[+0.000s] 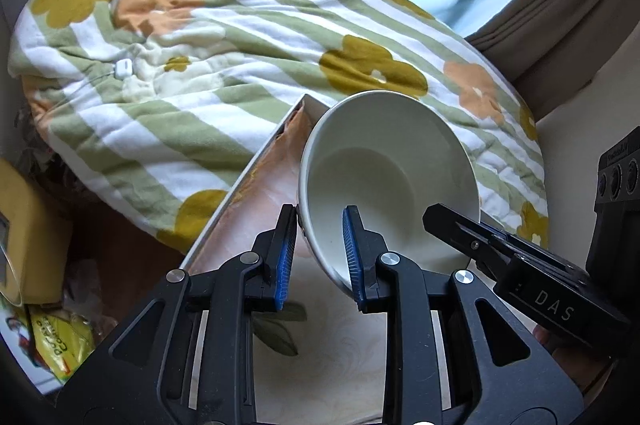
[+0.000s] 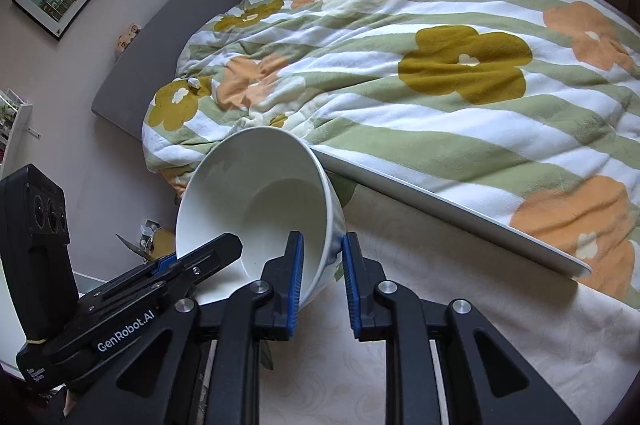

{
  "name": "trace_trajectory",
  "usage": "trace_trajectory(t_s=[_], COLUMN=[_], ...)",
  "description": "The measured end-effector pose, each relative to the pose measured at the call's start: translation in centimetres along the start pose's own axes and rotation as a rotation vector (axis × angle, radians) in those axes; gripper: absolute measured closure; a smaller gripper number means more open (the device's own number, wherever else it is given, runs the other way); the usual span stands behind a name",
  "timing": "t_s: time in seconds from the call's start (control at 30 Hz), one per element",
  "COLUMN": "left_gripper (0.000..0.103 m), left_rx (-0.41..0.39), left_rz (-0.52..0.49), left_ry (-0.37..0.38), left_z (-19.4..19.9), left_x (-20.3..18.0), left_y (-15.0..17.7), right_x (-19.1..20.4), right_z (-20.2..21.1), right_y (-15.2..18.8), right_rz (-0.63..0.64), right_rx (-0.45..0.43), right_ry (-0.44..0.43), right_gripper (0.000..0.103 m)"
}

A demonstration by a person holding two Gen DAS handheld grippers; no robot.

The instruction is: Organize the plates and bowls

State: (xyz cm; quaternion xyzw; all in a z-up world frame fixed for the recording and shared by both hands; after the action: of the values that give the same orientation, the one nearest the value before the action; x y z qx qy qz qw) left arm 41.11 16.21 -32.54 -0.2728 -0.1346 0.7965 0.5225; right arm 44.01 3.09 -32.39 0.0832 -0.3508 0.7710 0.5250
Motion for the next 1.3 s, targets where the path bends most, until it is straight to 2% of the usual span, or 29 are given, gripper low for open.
trace_trajectory(t_s=[0.2,0.37,0.53,0.8,0.93,1.03,1.3], left_gripper=[0.082,0.082,0.082,0.082,0.082,0.082,0.082], left_rx=[-0.040,-0.055,-0.043,0.027,0.090,0.137,0.244], left_rz=[-0.079,-0.158,-0.237,-0.347,-0.390,-0.430,-0.540], left_ry=[0.028,0.065,0.125,0.211,0.246,0.246,0.211], left_z=[5.2,9.2,12.2,14.5,14.6,14.2,11.8], left_x=[-5.3,-11.4,-18.3,-27.6,-31.0,-32.7,-33.3], left_y=[2.1,5.8,11.2,21.0,25.8,28.7,32.9], right_x=[-0.5,-2.5,-6.0,-12.3,-14.8,-16.4,-18.7], right_z=[7.4,14.5,22.0,30.6,32.9,33.9,33.4], right_y=[1.7,4.9,9.3,16.7,19.9,22.4,27.2], right_rz=[-0.019,-0.031,-0.074,-0.166,-0.213,-0.251,-0.355], right_rx=[-0.079,-0.139,-0.194,-0.236,-0.229,-0.218,-0.183], right_ry=[0.009,0.049,0.104,0.206,0.247,0.273,0.296], right_gripper=[0.085,0.085,0.085,0.085,0.085,0.085,0.085])
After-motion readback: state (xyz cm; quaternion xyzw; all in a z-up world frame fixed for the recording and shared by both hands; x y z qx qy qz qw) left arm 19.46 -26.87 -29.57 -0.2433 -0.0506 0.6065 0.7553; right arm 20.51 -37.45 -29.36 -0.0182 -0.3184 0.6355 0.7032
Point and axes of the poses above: each gripper's, at about its wrist camera, not at the fingertips, and z roughly against the way its jaws point, x to its left, y to its underside, the point moved 9 cm from there along -z, roughly the way its jaws point, and after that the axes turned 4 degrees about -x, right-handed, at the moved point
